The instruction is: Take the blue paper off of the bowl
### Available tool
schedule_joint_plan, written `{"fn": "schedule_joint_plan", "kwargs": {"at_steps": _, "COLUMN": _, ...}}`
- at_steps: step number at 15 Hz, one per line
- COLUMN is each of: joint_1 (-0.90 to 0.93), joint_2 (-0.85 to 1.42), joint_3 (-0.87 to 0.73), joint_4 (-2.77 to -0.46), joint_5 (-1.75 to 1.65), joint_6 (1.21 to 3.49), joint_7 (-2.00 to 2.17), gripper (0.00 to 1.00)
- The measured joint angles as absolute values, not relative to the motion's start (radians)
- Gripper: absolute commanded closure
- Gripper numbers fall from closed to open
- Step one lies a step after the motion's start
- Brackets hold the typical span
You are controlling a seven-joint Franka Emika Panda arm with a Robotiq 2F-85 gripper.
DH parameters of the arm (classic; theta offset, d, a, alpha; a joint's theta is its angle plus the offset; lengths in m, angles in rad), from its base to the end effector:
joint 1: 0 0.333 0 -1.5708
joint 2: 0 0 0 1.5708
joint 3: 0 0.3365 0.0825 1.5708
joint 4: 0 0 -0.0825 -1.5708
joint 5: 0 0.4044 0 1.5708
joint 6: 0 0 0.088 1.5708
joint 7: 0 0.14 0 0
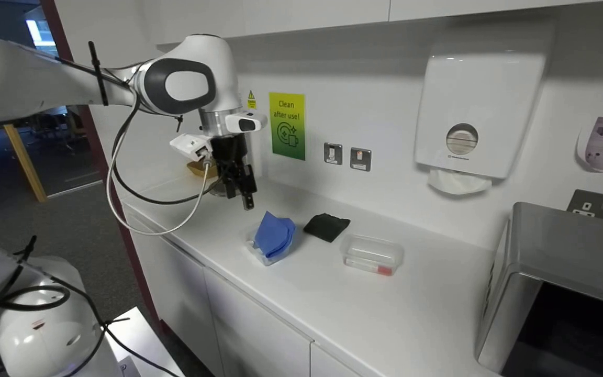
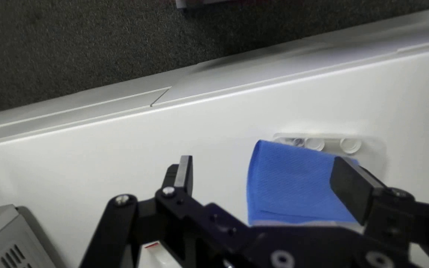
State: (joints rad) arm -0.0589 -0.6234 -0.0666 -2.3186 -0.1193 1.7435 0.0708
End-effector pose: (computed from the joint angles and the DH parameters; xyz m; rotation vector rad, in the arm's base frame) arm 0.3720 -0.0654 0.5502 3.0500 -0.2553 0.0702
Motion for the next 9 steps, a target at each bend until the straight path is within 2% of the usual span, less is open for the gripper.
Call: {"fn": "schedule_joint_plan", "kwargs": {"at_steps": 9, "joint_1": -0.16, "joint_2": -0.359, "joint_3": -0.068, "joint_4": -2.075, "joint_5": -0.118, "joint_6": 1.765, "joint_7": 0.462, "gripper": 0.0}}
